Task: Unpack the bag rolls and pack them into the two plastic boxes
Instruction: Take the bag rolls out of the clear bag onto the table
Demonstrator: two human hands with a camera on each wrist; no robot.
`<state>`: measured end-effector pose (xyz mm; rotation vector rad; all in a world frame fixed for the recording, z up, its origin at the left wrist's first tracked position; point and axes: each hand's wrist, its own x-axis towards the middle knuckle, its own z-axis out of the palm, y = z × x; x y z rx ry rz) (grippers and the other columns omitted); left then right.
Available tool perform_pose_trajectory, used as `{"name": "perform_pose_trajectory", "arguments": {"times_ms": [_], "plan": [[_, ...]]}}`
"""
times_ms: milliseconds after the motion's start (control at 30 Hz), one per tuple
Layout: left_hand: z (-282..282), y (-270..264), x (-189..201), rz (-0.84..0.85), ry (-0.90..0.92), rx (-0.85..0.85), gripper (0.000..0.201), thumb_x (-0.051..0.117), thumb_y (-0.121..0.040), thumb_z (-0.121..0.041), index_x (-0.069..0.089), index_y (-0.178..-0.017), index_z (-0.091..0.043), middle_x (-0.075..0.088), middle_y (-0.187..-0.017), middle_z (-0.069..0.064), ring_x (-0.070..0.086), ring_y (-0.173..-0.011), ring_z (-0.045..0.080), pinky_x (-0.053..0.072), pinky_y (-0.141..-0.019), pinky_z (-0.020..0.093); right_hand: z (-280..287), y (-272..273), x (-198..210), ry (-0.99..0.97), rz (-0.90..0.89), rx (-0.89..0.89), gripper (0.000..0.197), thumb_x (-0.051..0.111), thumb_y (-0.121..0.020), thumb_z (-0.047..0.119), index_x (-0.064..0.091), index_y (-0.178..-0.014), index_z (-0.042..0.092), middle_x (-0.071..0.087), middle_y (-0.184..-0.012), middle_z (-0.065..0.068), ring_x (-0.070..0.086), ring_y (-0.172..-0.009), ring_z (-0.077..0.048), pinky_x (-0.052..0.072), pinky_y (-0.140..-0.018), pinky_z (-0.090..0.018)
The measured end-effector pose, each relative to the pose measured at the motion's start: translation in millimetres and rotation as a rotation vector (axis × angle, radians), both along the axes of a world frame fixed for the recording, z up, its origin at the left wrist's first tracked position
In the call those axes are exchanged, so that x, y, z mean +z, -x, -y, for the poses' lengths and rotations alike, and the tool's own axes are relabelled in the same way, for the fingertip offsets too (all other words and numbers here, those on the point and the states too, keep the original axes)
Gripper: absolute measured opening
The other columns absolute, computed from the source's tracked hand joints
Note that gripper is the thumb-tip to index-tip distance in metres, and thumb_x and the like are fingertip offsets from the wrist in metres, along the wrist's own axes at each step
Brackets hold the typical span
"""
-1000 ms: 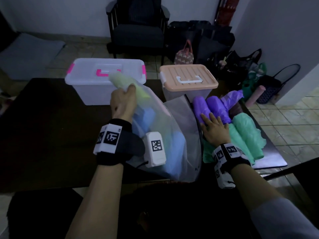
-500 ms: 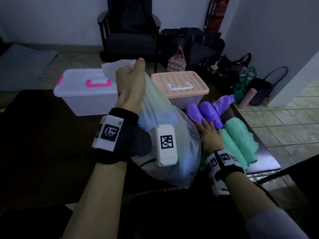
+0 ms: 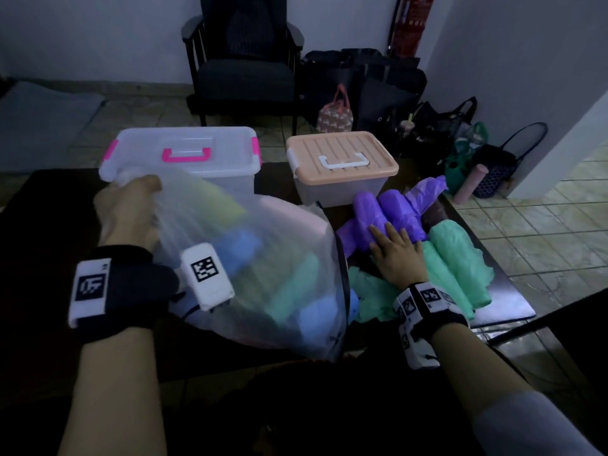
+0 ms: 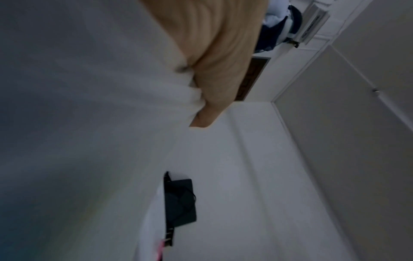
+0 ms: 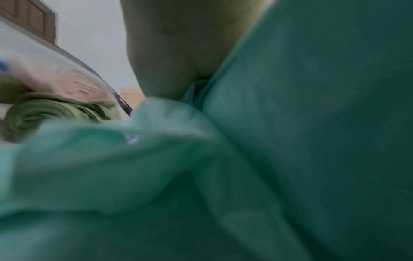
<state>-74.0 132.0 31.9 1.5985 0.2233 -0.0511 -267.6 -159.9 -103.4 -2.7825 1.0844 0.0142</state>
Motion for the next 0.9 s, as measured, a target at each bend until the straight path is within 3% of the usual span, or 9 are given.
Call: {"name": "perform_pose_trajectory", "arguments": {"times_ms": [133, 200, 300, 367, 467, 633, 733, 833, 900], "plan": [[-19.2, -5.5, -25.7, -0.045, -0.031, 0.035, 0.020, 0.057, -0.083, -0.009, 0.051, -0.067, -0.019, 0.054, -0.048, -0.008, 0.042, -0.027, 0.000, 0.029, -0.030, 0.009, -0.4, -0.2, 0.9, 0.000, 0.010, -0.003, 0.050, 0.029, -0.099, 0.044, 0.019, -0.147, 0.038, 0.015, -0.158, 0.002, 0.012, -0.145, -0.028, 0.009, -0.114, -0.053], [-23.2, -3.8, -38.0, -0.075, -0.029, 0.051, 0.006, 0.058, -0.083, -0.009, 0.061, -0.080, -0.012, 0.061, -0.068, -0.002, 0.051, -0.047, 0.008, 0.036, -0.039, 0.014, -1.1, 0.1, 0.6, -0.002, 0.005, -0.003, 0.050, 0.029, -0.099, 0.044, 0.019, -0.147, 0.038, 0.016, -0.158, 0.002, 0.012, -0.145, -0.028, 0.009, -0.114, -0.053], [-27.7, -4.2, -54.0, -0.100, -0.052, 0.071, 0.033, 0.058, -0.084, -0.010, 0.061, -0.115, 0.000, 0.056, -0.084, 0.005, 0.049, -0.063, 0.015, 0.038, -0.050, 0.019, -2.2, 1.1, 1.1, 0.008, 0.028, -0.018, 0.050, 0.033, -0.099, 0.043, 0.022, -0.147, 0.038, 0.017, -0.157, 0.002, 0.014, -0.145, -0.028, 0.011, -0.114, -0.053], [-35.2, -8.5, -59.4, -0.110, -0.110, 0.067, 0.036, 0.059, -0.085, -0.012, 0.058, -0.119, 0.000, 0.061, -0.085, 0.008, 0.051, -0.066, 0.017, 0.046, -0.061, 0.025, -2.7, 0.4, 1.1, -0.002, 0.039, -0.021, 0.049, 0.033, -0.099, 0.043, 0.022, -0.147, 0.038, 0.017, -0.157, 0.003, 0.014, -0.145, -0.028, 0.011, -0.114, -0.053], [-44.9, -13.5, -64.2, -0.137, -0.253, 0.016, 0.038, 0.059, -0.086, -0.016, 0.056, -0.120, 0.001, 0.061, -0.117, 0.016, 0.060, -0.096, 0.027, 0.046, -0.087, 0.034, -3.3, -0.2, 1.3, -0.014, 0.026, -0.024, 0.050, 0.032, -0.098, 0.044, 0.022, -0.147, 0.038, 0.017, -0.157, 0.003, 0.014, -0.145, -0.028, 0.011, -0.114, -0.053], [-43.3, -13.3, -47.5, -0.157, -0.588, -0.165, 0.049, 0.058, -0.088, -0.022, 0.049, -0.126, 0.008, 0.051, -0.131, 0.024, 0.050, -0.118, 0.038, 0.040, -0.096, 0.040, -7.0, -1.6, 6.2, -0.100, 0.138, -0.059, 0.052, 0.031, -0.098, 0.045, 0.023, -0.148, 0.031, 0.026, -0.155, 0.000, 0.016, -0.144, -0.028, 0.011, -0.114, -0.052], [-33.9, -8.5, -26.1, -0.117, -0.871, -0.118, 0.062, 0.060, -0.086, -0.027, 0.037, -0.135, 0.004, 0.036, -0.141, 0.024, 0.035, -0.129, 0.038, 0.030, -0.103, 0.047, -7.4, -0.6, 10.8, -0.032, 0.186, -0.031, 0.049, 0.030, -0.099, 0.044, 0.030, -0.145, 0.028, 0.033, -0.151, -0.001, 0.019, -0.143, -0.026, 0.012, -0.113, -0.051], [-13.2, 1.6, 2.4, 0.040, -0.850, -0.201, 0.049, 0.058, -0.086, -0.025, 0.047, -0.128, -0.002, 0.045, -0.136, 0.020, 0.043, -0.125, 0.037, 0.035, -0.101, 0.045, -5.9, -0.7, 17.3, 0.012, 0.301, -0.002, 0.050, 0.027, -0.098, 0.047, 0.048, -0.135, 0.021, 0.047, -0.142, -0.005, 0.030, -0.139, -0.028, 0.018, -0.111, -0.051], [11.9, 15.0, 13.3, 0.112, -0.754, -0.392, 0.029, 0.055, -0.087, -0.028, 0.064, -0.106, -0.008, 0.063, -0.116, 0.016, 0.059, -0.108, 0.034, 0.046, -0.094, 0.042, -5.9, -1.5, 23.2, 0.031, 0.461, 0.041, 0.059, 0.022, -0.095, 0.048, 0.062, -0.116, 0.011, 0.063, -0.119, -0.015, 0.050, -0.120, -0.035, 0.033, -0.101, -0.048]]}}
